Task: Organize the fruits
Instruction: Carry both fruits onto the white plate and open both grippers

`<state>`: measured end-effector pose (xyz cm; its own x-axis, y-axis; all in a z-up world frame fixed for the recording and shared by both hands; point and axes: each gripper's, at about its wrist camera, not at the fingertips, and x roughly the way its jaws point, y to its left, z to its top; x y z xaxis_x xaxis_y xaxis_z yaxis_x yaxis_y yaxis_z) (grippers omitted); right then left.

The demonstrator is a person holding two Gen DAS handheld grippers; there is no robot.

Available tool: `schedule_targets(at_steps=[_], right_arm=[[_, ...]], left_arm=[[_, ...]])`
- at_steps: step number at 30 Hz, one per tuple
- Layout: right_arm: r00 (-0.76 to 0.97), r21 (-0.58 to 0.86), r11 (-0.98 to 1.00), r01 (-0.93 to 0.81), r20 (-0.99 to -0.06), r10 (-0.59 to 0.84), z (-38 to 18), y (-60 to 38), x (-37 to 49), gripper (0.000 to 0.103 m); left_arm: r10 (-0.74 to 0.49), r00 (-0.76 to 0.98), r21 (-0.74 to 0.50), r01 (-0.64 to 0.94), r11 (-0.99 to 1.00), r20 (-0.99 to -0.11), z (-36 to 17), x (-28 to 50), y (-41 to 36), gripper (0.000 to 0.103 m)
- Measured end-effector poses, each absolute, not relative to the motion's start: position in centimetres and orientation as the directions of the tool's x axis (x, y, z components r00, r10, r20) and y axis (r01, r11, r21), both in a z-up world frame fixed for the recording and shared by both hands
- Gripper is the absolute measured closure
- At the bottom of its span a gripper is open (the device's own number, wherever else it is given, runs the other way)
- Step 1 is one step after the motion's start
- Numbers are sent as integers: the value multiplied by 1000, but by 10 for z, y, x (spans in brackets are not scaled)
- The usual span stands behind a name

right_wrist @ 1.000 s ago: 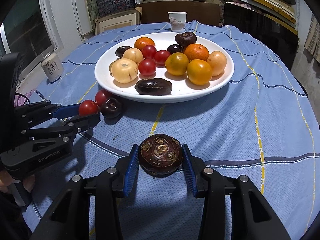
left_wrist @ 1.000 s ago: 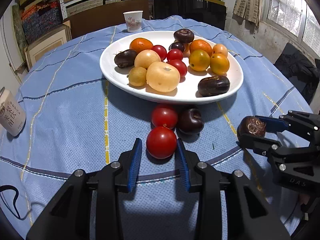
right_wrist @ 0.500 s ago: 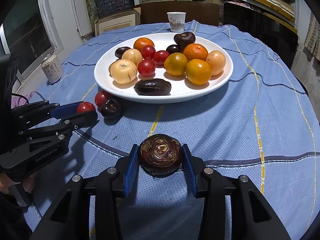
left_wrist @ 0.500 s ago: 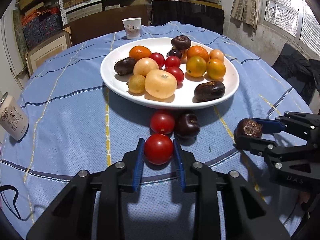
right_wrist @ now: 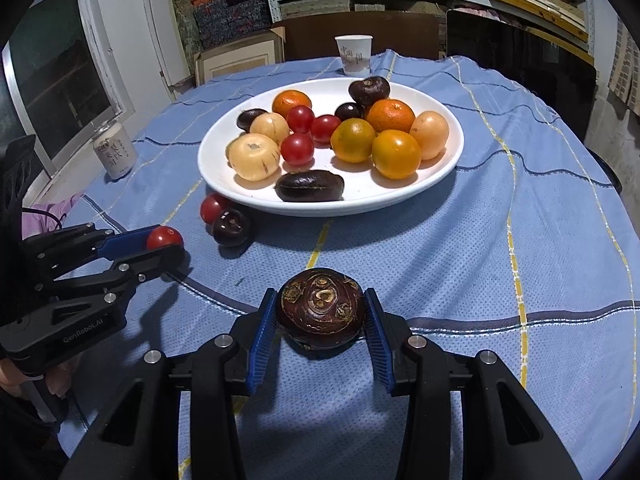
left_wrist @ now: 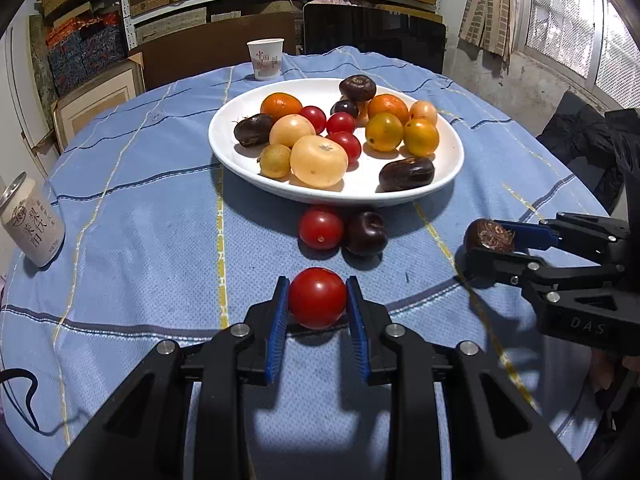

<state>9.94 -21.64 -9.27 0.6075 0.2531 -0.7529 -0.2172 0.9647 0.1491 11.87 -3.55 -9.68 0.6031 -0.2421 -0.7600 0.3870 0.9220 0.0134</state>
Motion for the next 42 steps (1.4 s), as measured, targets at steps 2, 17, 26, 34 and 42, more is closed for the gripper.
schedule_targets(at_steps=[2,17,26,34,42], right_arm=[[612,162,958,-236,-741,276,-90,-217,95,59],[679,102,956,-275,-684,268,12,-231,170,60],[601,71,956,-285,-763,236,-26,-202,248,60],[598,36,954,-297,-772,215,-43,-190,254,53],[658,38,964,-261,-724,207,-17,-208,229,52]], left_arm=[[-242,608,21,392,920,-756,-94,115,-36,75],[-327,664,7,448,894,-673,-35,160,-84,75],[-321,605,-22,447,894,-728,-63,207,-108,75],[-318,603,-33,435,900,-732,-72,215,-107,49],[-303,652,-15,408,913,-696,-52,197,-90,32]])
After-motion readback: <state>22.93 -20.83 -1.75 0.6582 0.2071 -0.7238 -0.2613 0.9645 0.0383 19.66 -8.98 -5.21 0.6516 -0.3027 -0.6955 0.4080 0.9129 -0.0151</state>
